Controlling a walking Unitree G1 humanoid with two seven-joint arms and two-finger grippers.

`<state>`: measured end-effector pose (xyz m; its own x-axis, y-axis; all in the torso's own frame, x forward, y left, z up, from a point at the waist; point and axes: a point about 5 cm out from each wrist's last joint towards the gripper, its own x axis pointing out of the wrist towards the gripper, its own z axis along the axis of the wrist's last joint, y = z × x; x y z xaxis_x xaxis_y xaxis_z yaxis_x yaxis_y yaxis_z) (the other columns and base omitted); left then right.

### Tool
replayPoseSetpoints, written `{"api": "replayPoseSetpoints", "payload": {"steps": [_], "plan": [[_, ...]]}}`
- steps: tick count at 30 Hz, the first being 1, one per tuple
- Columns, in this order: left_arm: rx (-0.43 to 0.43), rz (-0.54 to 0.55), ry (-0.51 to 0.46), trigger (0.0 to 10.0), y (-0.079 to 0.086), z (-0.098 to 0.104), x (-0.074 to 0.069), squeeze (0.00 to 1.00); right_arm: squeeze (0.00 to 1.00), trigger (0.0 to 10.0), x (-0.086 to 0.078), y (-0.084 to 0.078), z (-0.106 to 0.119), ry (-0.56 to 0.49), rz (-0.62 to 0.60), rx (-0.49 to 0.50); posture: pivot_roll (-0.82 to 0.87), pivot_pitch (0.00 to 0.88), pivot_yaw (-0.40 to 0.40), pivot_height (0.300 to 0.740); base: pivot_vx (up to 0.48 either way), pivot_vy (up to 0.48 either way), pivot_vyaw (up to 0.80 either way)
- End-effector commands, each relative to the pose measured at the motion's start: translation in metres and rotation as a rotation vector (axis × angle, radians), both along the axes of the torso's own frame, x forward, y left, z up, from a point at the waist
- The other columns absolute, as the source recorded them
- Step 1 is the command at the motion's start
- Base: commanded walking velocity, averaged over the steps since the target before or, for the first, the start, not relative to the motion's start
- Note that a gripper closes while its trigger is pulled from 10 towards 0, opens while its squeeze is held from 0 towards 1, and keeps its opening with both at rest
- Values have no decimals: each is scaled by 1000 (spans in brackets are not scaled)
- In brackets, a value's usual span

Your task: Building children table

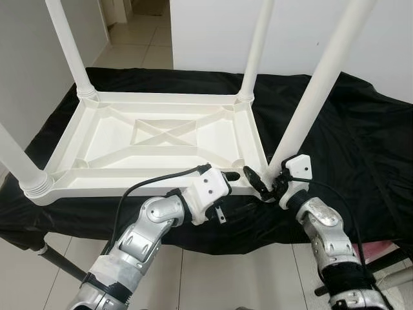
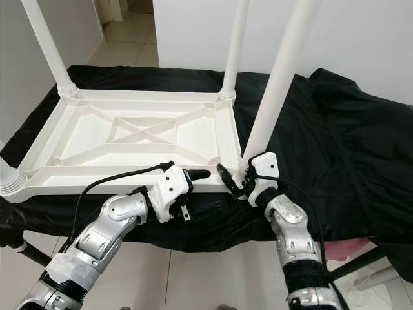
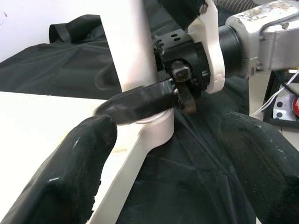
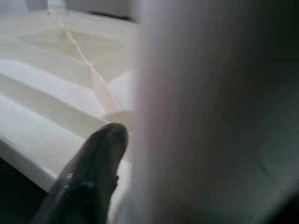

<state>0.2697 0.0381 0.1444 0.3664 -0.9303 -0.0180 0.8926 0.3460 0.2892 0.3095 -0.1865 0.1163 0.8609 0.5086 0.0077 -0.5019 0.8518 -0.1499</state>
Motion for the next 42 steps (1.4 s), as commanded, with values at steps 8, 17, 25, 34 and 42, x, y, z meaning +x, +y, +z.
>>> {"api": "replayPoseSetpoints", "payload": {"steps": [8, 17, 25, 34, 42], "plan": [[9, -18, 0, 10000, 1, 1, 0, 0, 0, 10000, 4, -6, -2, 12, 27, -8, -62, 0, -8, 740, 0, 0, 0], [9, -20, 6, 10000, 0, 0, -1, 0, 0, 10000, 0, 0, 5, -11, -22, 57, -68, 0, 1, 740, 0, 0, 0], [10, -22, 9, 10000, 1, 0, -1, 0, 0, 10000, -1, 2, 3, -10, -104, 64, -76, 0, 6, 740, 0, 0, 0], [-1, -7, 19, 10000, 1, -2, 1, 0, 0, 10000, -4, -1, 4, -9, -417, 142, -78, 0, -5, 740, 0, 0, 0], [-37, 34, 41, 10000, 2, -4, 3, 0, 0, 10000, -10, -9, -5, 5, -761, 214, -79, 0, -14, 740, 0, 0, 0]]}}
